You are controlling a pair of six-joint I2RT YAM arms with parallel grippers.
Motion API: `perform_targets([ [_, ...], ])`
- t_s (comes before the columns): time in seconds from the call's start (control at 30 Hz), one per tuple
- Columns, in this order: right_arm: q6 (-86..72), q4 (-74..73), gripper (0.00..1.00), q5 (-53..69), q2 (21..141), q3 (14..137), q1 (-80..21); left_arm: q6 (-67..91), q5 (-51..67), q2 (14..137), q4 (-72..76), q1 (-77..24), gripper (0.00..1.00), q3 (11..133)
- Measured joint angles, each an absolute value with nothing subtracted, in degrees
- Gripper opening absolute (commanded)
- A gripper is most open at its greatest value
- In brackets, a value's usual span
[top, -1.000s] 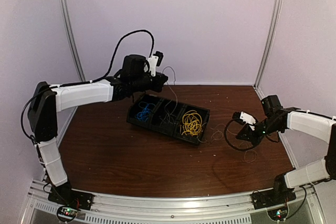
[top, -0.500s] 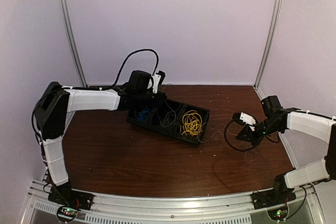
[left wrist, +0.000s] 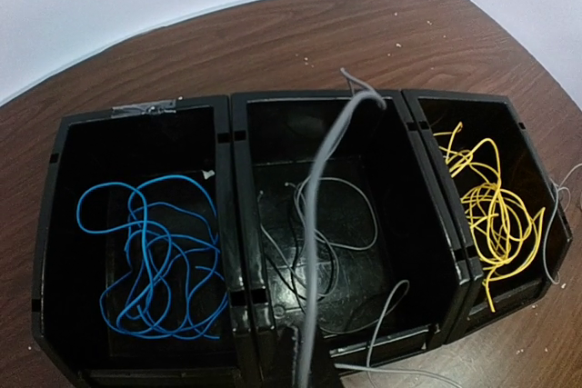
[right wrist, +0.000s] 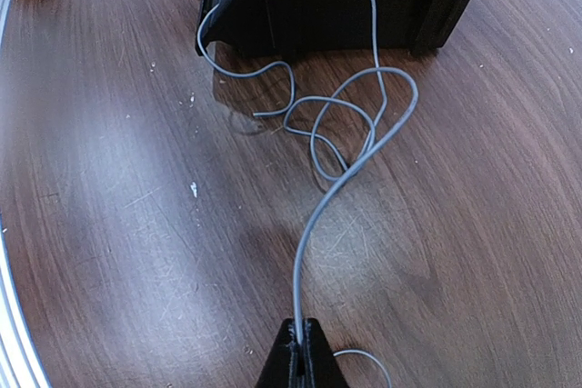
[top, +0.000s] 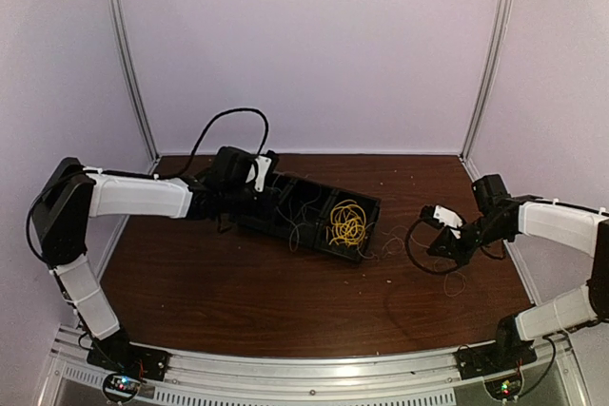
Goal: Untangle the cables
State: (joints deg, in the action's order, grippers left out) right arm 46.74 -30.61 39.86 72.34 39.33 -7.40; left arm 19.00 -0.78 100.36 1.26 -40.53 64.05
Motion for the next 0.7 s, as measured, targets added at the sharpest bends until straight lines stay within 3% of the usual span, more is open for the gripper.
perform_targets([
  [0.7,46.74,-30.65,0.03,39.83,72.25,39.33,-7.66,17.63,3.92,118.67,0.54,-40.53,0.0,84.23],
])
